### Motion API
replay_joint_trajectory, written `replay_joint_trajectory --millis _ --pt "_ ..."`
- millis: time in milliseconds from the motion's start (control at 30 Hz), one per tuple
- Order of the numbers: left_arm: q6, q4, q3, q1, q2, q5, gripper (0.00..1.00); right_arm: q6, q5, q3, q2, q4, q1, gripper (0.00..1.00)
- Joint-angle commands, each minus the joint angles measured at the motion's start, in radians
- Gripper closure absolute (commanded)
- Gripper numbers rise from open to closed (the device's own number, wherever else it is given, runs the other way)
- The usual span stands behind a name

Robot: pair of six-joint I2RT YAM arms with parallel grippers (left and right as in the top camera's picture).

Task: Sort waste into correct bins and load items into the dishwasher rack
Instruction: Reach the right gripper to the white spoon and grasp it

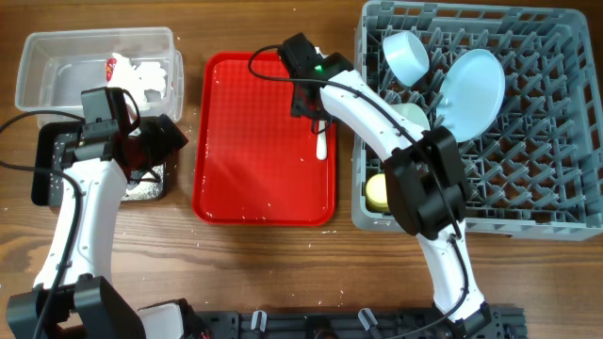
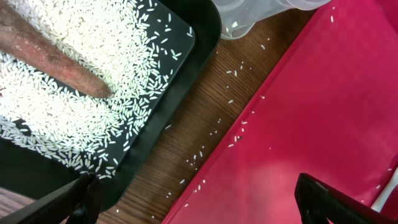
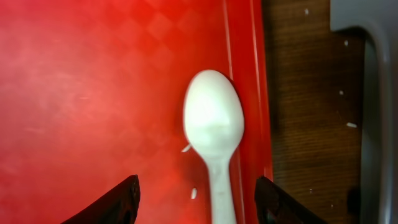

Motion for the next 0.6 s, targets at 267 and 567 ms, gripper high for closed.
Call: replay_joint_trajectory --millis 267,567 --pt "0.008 0.002 0.017 -0.005 -0.007 -0.01 0.0 0.055 0.016 -0.002 0.075 0.016 0.001 0.4" --pt "0.008 0.002 0.017 -0.005 -0.007 -0.01 0.0 0.042 -0.081 -0.002 0.128 0.03 0.003 0.6"
